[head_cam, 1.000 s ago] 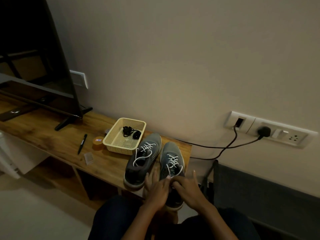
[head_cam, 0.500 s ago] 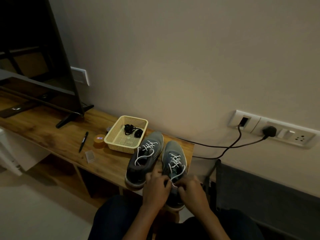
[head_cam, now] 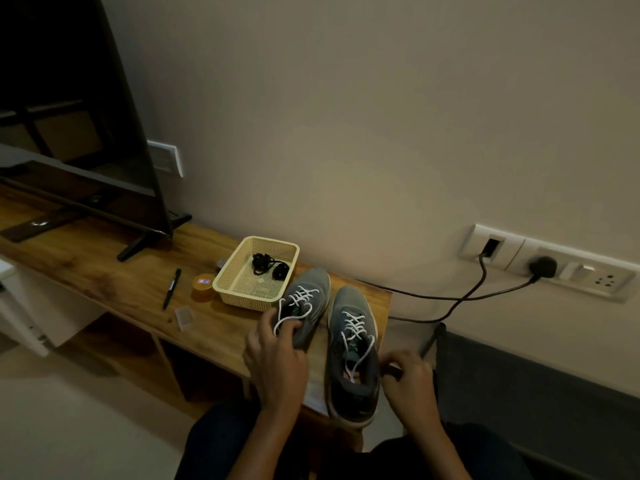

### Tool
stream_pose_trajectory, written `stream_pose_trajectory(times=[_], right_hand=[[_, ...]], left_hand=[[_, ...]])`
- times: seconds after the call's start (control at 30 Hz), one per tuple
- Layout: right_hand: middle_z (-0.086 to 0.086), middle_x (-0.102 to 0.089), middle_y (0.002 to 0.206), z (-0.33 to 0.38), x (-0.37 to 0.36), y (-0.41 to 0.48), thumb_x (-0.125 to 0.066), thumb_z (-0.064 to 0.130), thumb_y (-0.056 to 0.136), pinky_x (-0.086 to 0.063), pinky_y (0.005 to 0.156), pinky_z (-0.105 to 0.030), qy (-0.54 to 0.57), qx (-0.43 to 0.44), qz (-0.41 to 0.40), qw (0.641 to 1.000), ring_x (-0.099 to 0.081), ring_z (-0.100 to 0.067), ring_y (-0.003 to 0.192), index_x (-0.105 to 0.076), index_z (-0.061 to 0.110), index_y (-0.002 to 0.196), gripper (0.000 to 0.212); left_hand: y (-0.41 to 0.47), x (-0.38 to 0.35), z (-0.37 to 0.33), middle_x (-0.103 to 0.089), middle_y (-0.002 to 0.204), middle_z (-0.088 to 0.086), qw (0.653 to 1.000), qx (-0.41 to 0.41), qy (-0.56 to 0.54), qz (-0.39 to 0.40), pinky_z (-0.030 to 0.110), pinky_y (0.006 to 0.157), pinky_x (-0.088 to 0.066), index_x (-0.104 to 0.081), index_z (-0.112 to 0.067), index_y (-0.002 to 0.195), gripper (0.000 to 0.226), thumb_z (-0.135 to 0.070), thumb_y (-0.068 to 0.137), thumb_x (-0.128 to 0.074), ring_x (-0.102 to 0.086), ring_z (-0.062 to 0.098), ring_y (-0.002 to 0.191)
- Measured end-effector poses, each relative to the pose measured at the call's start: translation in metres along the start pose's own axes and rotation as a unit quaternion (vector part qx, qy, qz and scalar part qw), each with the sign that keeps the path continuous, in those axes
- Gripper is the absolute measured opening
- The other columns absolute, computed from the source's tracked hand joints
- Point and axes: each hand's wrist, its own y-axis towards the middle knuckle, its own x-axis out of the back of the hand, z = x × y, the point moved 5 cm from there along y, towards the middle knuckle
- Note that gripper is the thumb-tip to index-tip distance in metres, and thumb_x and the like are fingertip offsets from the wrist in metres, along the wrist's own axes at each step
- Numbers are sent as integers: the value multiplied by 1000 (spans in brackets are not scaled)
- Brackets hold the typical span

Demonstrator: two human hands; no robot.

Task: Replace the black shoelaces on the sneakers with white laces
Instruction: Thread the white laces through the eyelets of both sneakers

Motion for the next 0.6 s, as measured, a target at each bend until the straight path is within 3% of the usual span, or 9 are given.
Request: stream_pose_trajectory(times=[0.1, 0.17, 0.23, 0.3, 0.47, 0.53, 0.6], right_hand=[[1, -41, 121, -10, -20, -15, -69, 11, 72, -30, 94, -19, -24, -6, 148, 989, -39, -16, 121, -52, 38, 101, 43], [2, -34, 121, -10, -35, -20, -72, 13, 66, -25, 88, -10, -22, -6, 202, 979, -36, -12, 122, -55, 29, 111, 50], [-2, -36, 125, -8, -45, -22, -72, 21, 63, -28, 85, -7, -18, 4, 196, 980, -40, -18, 123, -55, 25, 109, 49], [-3, -35, 130, -8, -52, -22, -71, 21, 66, -35, 90, -12, -28, -9, 187, 982, -44, -20, 122, -51, 28, 106, 46], [-8, -53, 122, -6, -55, -22, -64, 29, 70, -41, 82, -20, -14, -39, 109, 993, -56, -22, 108, -51, 37, 85, 21], [-12, -57, 119, -10, -54, -28, -63, 28, 68, -41, 81, -20, -14, -61, 78, 995, -57, -25, 106, -65, 23, 90, 23], [-16, -57, 119, -18, -51, -32, -67, 14, 68, -38, 82, -16, -7, -80, 37, 996, -57, -28, 106, -69, 7, 97, 30]], left_hand=[[9, -11, 33, -10, 153, 8, 987, 81, 56, 130, 46, 108, -29, -45, -38, 127, 53, -20, 82, -66, -8, 33, 140], [13, -20, 42, -24, 146, 8, 982, 74, 49, 165, 42, 102, -38, -46, -34, 124, 48, -19, 84, -65, -21, 31, 135], [20, -22, 46, -40, 131, 5, 986, 54, 13, 160, 38, 93, -46, -51, -28, 116, 40, -11, 83, -62, -38, 27, 124], [28, -24, 52, -50, 120, 3, 983, 40, -16, 180, 38, 86, -49, -55, -25, 108, 35, -9, 79, -66, -50, 22, 112], [20, -23, 47, -58, 112, -4, 983, 40, 2, 181, 29, 78, -49, -57, -23, 106, 37, -16, 75, -74, -58, 14, 101], [4, -18, 39, -57, 113, -6, 986, 44, -2, 159, 25, 78, -47, -55, -23, 109, 36, -17, 78, -72, -58, 12, 103], [-15, -13, 28, -55, 116, -6, 986, 56, -19, 157, 25, 80, -45, -55, -23, 111, 35, -17, 80, -70, -57, 14, 106]])
